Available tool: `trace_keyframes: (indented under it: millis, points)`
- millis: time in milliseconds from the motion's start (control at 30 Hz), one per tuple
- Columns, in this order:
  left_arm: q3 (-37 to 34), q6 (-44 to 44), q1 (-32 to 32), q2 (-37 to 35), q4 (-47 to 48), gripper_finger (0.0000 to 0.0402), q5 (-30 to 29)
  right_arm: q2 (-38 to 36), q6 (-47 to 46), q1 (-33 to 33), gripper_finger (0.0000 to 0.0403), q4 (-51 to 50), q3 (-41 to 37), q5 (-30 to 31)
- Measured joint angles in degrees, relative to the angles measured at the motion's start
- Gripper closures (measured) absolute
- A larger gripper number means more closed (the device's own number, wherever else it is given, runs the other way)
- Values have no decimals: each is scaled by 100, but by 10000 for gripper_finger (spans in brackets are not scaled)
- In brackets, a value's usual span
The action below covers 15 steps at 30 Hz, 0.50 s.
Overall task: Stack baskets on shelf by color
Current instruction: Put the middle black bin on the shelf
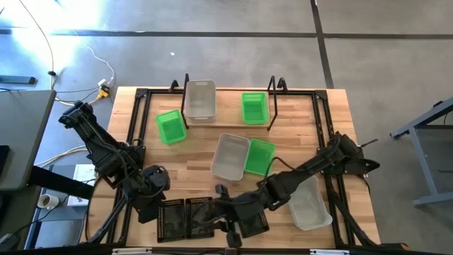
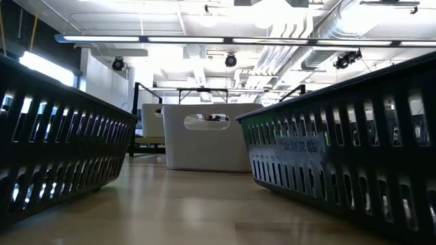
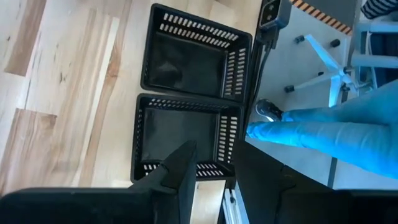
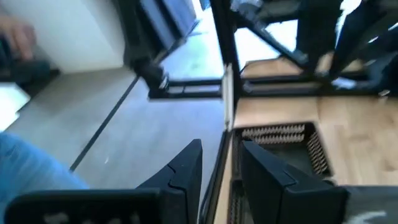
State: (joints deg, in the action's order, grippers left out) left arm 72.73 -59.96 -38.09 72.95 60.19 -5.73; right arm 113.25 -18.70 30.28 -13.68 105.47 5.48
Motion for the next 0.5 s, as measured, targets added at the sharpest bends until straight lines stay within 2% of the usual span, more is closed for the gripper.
trace_keyframes:
  millis: [200,500]
  points:
    - [0,-94,-69,0,8,305,-101,452,-26,26,308,-62,-2,-563]
    - [0,-95,-65,0,13,307,-240,989,174,88,296,-31,-2,-594]
